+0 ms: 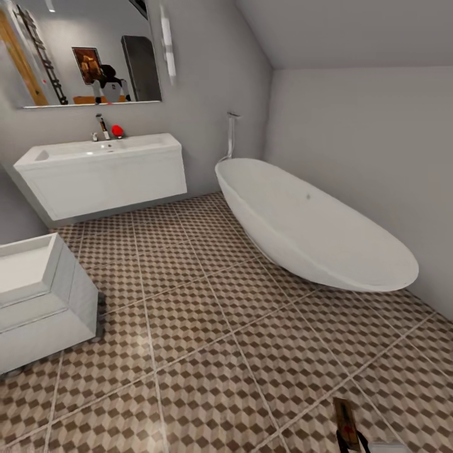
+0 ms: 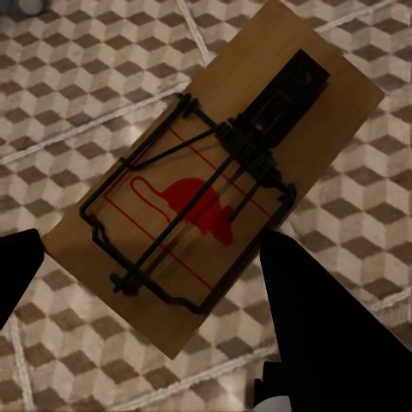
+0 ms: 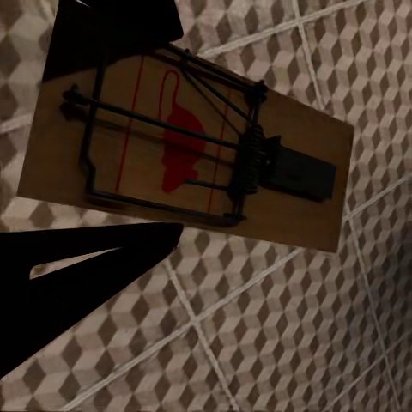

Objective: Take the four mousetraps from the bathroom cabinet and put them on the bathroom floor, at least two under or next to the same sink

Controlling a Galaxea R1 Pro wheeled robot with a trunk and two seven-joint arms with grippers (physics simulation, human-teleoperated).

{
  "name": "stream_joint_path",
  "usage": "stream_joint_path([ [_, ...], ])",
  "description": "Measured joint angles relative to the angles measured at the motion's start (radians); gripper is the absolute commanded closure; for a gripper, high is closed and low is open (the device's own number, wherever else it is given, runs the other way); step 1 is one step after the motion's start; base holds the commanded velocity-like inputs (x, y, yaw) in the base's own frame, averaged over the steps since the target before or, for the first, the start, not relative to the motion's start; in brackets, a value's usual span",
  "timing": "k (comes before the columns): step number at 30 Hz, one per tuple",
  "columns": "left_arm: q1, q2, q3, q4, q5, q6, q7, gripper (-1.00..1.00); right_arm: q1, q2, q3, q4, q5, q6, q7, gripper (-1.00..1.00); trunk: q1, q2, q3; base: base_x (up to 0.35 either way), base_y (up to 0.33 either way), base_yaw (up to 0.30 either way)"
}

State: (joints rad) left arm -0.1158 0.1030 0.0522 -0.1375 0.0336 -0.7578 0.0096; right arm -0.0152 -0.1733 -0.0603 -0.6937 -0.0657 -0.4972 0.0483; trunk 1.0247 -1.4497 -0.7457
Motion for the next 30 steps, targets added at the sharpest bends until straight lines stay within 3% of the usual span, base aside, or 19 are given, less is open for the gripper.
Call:
stream_joint_path([
  [12,0.000,0.000,0.000,0.000,0.000,0.000,0.000,1.00,0.000,0.000,0.000,0.000,0.000,0.000,0.000,1.00,0.000,0.000,0.000,0.196,0.000,0.285],
  [30,0.000,0.000,0.000,0.000,0.000,0.000,0.000,1.00,0.000,0.000,0.000,0.000,0.000,0.000,0.000,1.00,0.000,0.000,0.000,0.204,0.000,0.065],
])
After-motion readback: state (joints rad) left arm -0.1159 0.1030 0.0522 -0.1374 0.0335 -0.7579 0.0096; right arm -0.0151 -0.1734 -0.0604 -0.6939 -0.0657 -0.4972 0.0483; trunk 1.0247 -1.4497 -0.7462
